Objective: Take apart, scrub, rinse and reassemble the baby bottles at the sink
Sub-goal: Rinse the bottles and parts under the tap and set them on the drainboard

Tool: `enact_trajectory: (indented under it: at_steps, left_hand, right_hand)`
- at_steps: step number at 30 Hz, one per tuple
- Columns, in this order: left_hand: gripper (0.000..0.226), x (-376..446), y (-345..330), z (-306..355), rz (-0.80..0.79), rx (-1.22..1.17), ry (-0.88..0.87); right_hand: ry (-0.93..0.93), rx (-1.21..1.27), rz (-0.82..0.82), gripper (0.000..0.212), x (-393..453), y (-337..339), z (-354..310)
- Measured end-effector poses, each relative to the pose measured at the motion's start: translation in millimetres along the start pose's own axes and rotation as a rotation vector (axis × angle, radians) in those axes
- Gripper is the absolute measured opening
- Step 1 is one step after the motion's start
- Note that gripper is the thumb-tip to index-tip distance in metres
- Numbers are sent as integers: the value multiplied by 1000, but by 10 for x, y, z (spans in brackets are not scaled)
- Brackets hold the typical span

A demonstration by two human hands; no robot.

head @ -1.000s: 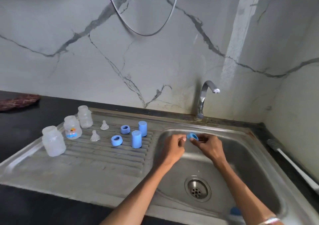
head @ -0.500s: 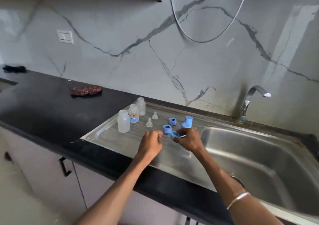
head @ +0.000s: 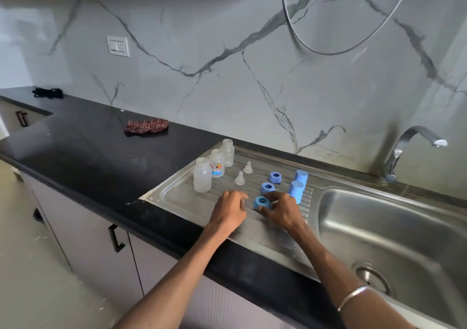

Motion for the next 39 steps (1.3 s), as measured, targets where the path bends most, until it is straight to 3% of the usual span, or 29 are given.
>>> enact_trajectory:
  at_steps: [5,10,14,17,25,29,34,39]
  left_hand:
    - [44,-37,-39,179,59,-16,-42]
    - [42,-130,-170,683,95,-50,-176]
    - [40,-166,-537,1181,28,-127,-308]
    - [38,-195,-987,1537,-105,-167,-348]
    - [30,-166,-2251,2113,-509,11,-320]
    - [32,7,-2675,2309,-575,33,-290]
    - [27,215,-3090,2345,-644,23,-223]
    - [28,279,-3267,2205,-724,31,-181]
  right_hand:
    - [13,70,-67,56,0,73,48]
    - [37,67,-11,25,-186,604,383]
    - [-9,63,44,22,-404,1126,865]
    - [-68,28,17,17,-618,1432,1303]
    - [-128,-165,-340,29,-839,1411,2322]
    - [-92,-211,-553,26,-748,1234,2572]
    - [26,-318,-821,42,-678,871,2677]
    - [128,-386,-952,37,-707,447,2720]
Point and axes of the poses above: each hand's wrist, its own x-axis towards the middle knuckle, its own y-axis out of the back of the hand, z = x × y, the point moved 5 cm from there along x, towards the middle knuckle, and after that the axes turned 9 degrees about -x, right-handed, at the moved point
